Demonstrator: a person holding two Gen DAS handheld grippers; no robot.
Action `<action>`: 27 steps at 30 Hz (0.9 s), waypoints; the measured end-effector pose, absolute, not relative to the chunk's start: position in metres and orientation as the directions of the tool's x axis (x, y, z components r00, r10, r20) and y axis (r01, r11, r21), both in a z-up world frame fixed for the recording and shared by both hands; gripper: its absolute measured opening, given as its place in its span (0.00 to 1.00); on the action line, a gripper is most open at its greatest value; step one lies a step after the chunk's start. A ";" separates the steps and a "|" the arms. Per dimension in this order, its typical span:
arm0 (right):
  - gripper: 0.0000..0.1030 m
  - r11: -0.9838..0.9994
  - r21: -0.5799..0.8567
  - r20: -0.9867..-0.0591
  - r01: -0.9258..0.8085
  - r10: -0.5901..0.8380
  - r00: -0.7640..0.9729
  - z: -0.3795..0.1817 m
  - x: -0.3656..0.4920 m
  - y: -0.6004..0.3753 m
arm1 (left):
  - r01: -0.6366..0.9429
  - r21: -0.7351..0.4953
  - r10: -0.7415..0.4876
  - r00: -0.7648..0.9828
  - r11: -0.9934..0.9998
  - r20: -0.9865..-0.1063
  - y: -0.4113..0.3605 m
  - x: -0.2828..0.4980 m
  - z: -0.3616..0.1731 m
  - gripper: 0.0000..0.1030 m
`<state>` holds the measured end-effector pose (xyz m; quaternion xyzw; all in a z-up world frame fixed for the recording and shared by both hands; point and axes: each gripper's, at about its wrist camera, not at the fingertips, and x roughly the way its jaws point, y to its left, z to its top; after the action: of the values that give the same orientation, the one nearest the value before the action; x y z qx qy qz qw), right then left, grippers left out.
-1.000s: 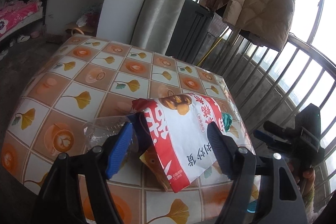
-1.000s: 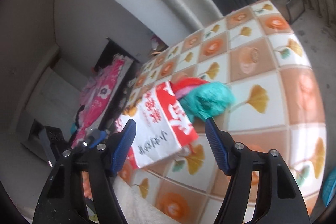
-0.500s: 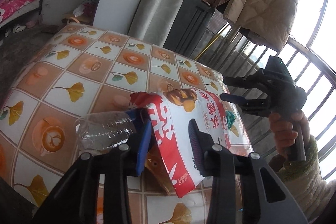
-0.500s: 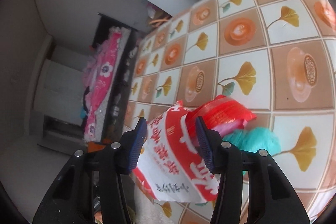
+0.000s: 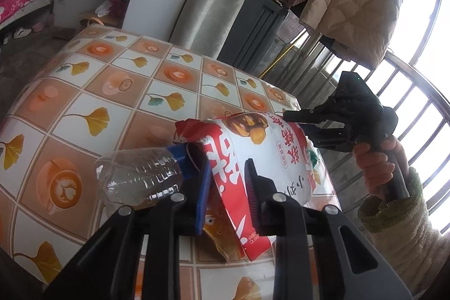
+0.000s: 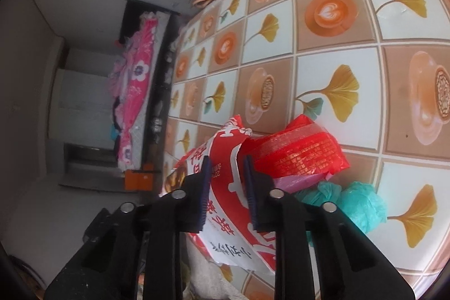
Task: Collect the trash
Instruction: 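Grasp the red-and-white snack bag with the right tool and lift it, then grasp the clear Pepsi bottle with the left tool and lift it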
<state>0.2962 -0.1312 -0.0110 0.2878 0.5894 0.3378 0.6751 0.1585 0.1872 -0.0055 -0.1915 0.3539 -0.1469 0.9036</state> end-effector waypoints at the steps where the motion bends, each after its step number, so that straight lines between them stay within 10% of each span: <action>1: 0.11 0.585 0.802 -0.580 -0.122 0.811 0.082 -0.009 0.296 -0.133 | 0.129 -0.454 -0.402 0.708 0.882 -0.580 0.189 0.158 -0.005 0.23; 13: 0.00 0.360 0.864 -0.307 -0.353 0.931 0.200 0.066 0.271 -0.140 | 0.147 -0.515 -0.416 0.786 0.845 -0.458 0.205 0.144 0.023 0.23; 27: 0.00 0.285 0.899 -0.129 -0.332 0.898 0.421 0.081 0.222 -0.254 | 0.164 -0.465 -0.421 0.738 0.870 -0.528 0.185 0.131 0.016 0.24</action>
<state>0.2220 -0.2536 0.0810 0.4238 0.3340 0.4220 0.7286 0.1308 0.1850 0.0159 -0.1979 0.3244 -0.1603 0.9110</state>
